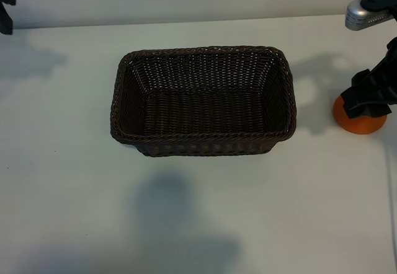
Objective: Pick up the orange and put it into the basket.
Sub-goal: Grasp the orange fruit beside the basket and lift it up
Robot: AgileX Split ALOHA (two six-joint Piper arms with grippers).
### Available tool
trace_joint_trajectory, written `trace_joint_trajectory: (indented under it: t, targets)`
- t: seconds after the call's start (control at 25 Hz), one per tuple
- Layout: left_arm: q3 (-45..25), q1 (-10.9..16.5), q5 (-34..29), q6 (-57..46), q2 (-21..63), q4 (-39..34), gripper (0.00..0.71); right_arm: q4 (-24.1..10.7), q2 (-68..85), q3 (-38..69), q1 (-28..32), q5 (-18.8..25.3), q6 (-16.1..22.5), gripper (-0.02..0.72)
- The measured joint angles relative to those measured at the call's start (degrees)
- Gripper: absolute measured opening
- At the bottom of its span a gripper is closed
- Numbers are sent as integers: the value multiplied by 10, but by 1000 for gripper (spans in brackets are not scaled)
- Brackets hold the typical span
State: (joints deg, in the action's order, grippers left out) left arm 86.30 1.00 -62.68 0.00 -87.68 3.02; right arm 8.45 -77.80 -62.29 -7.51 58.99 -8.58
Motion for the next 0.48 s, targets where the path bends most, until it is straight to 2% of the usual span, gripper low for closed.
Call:
trace_joint_trajectory:
  t: [0.2,0.36,0.48]
  targets:
    - [-14,0,-14,20,59,20,596,0,0,0,0,2,0,595]
    - [-65,0,13,38,158,44,596,-2,0,0,0,4,1,595]
    - [-128,0,44,41,246,45,596,-4,0,0,0,4,1,595]
